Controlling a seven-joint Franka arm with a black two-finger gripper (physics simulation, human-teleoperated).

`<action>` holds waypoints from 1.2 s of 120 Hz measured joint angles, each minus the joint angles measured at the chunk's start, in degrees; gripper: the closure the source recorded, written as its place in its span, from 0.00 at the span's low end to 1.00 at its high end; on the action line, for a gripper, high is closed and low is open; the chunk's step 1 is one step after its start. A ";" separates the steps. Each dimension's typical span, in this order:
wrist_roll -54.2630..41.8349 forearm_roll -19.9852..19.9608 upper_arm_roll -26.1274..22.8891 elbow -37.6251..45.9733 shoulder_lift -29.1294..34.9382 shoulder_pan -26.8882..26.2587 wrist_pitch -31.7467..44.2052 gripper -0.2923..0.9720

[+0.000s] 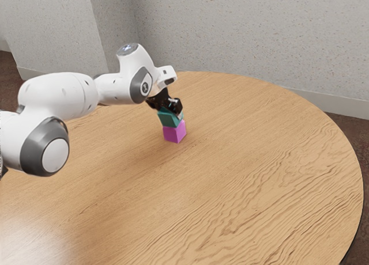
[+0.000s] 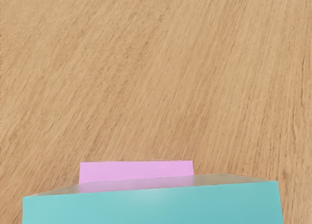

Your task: Pick up the blue block with one arm, and put the blue block on the pink block with one arm

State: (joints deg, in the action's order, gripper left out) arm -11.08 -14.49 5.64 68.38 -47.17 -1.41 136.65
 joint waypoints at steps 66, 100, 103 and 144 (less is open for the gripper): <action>2.05 1.79 -0.02 -1.33 -1.01 0.41 0.06 0.48; 1.27 0.15 -0.02 -0.80 -0.48 0.44 0.00 0.33; 1.21 0.08 0.01 -0.48 0.35 0.44 -0.03 0.32; 0.91 8.06 4.73 24.23 44.67 0.26 -15.49 0.25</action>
State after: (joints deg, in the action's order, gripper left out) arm -10.17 -6.43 10.37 92.60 -2.50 -1.15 121.16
